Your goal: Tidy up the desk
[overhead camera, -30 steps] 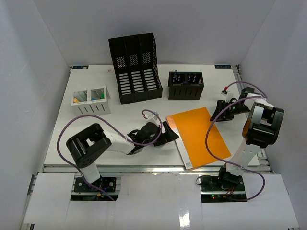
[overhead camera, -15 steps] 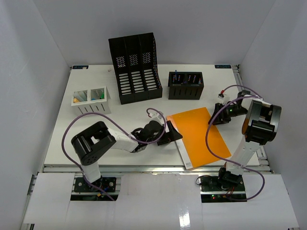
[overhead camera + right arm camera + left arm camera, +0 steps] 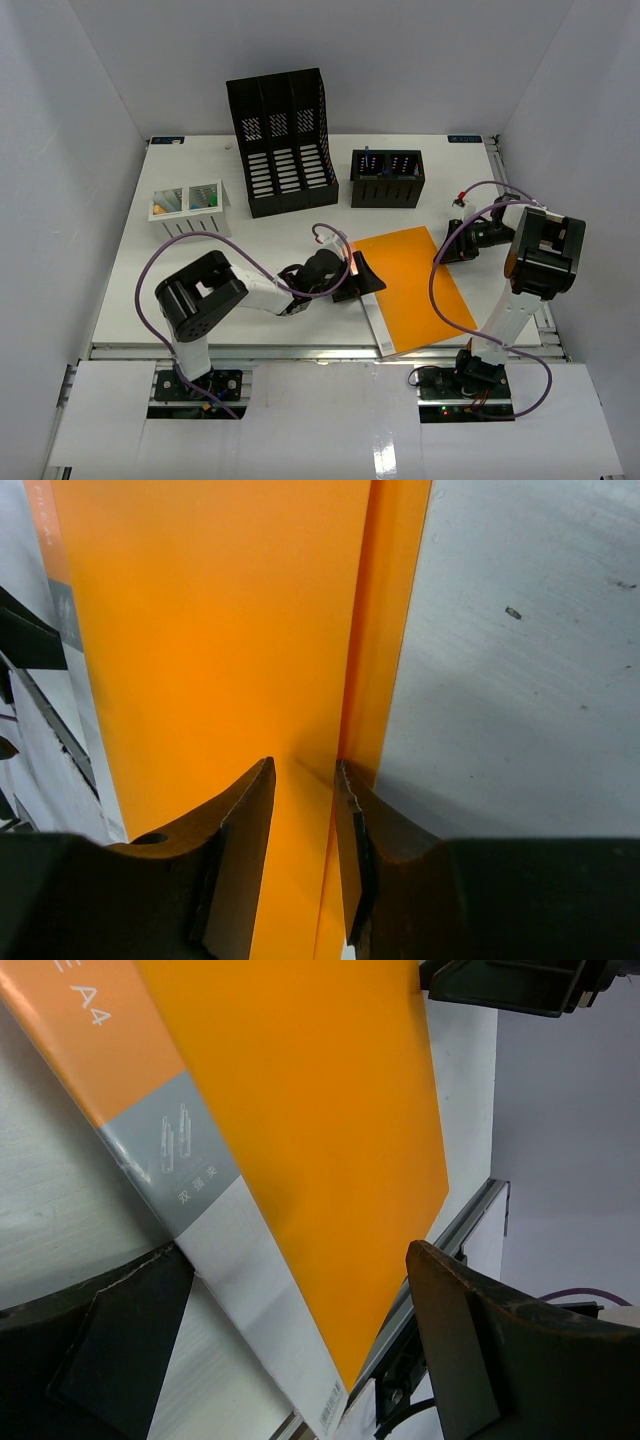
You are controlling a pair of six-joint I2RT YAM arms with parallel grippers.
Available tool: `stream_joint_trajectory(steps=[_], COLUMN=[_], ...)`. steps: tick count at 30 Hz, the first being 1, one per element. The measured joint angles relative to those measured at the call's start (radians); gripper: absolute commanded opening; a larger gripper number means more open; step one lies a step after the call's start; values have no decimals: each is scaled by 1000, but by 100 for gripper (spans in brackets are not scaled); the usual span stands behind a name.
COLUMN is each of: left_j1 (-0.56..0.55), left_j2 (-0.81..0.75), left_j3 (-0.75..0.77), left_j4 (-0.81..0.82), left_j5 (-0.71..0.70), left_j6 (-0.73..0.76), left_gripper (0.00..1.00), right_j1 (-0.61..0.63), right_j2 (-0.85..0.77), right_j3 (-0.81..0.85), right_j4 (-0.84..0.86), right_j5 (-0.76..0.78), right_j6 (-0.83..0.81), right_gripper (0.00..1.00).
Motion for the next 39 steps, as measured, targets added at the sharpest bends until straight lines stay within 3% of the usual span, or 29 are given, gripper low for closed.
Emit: stream_joint_trajectory(steps=[14, 24, 34, 39], left_j1=[0, -4, -11, -11], left_j2=[30, 40, 11, 3], left_j3=[55, -6, -99, -108], left_j4=[-44, 102, 207, 225], left_j5=[51, 63, 37, 31], left_j6=[39, 66, 112, 126], left_gripper=[98, 95, 66, 37], right_j1=[-4, 30, 48, 66], right_j2=[29, 28, 11, -10], right_j3=[3, -4, -38, -61], right_j4=[-28, -20, -15, -13], right_j5=[-42, -36, -38, -28], right_j6=[-70, -22, 3, -1], right_gripper=[27, 27, 27, 27])
